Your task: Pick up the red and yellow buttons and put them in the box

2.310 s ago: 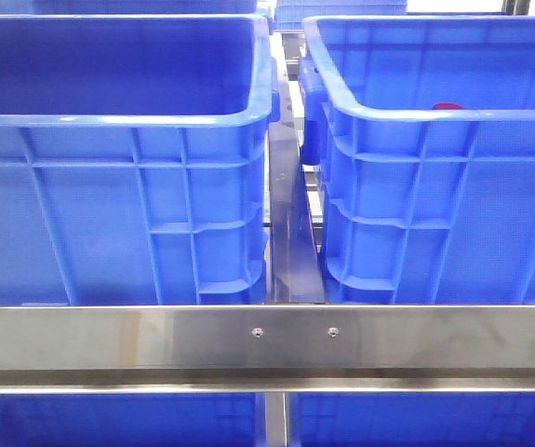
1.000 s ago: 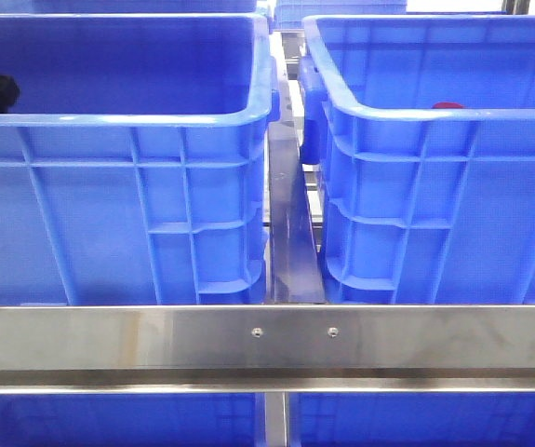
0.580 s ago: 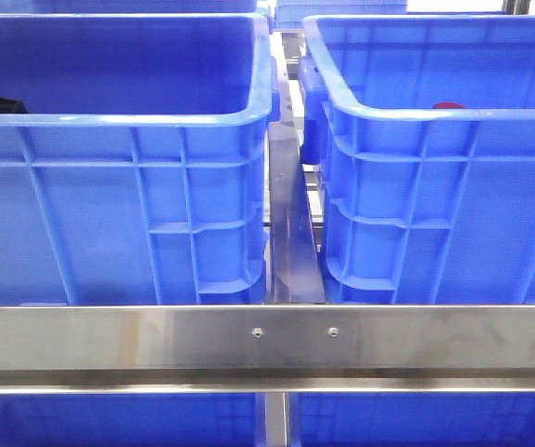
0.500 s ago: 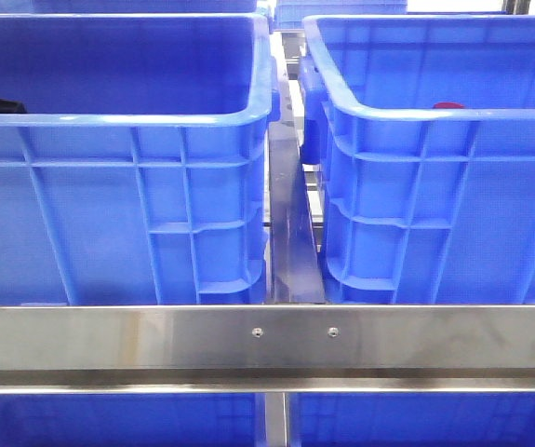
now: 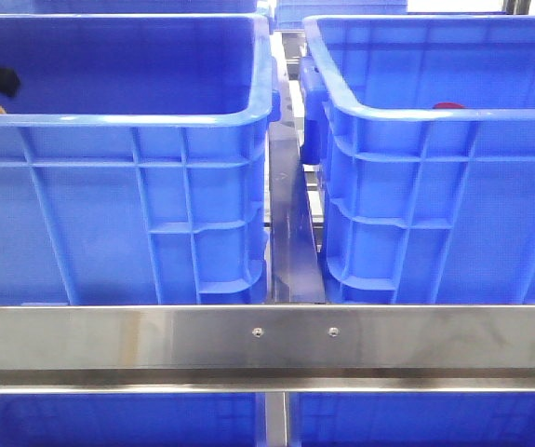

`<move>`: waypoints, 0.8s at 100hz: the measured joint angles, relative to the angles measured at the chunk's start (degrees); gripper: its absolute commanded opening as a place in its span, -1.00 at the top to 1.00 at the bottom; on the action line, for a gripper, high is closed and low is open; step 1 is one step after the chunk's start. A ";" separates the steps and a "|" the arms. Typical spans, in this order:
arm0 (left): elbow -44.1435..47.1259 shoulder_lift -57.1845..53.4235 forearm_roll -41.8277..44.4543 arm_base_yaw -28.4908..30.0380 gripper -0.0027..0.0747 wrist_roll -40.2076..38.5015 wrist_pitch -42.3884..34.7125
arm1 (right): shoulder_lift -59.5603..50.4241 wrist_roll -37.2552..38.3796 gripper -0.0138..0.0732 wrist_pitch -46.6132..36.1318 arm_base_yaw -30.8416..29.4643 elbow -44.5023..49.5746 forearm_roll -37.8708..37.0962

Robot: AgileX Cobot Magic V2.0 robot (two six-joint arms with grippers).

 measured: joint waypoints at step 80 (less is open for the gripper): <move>0.00 -29.57 0.04 -27.76 0.98 2.62 20.96 | 0.00 0.00 0.83 0.00 0.00 0.00 0.16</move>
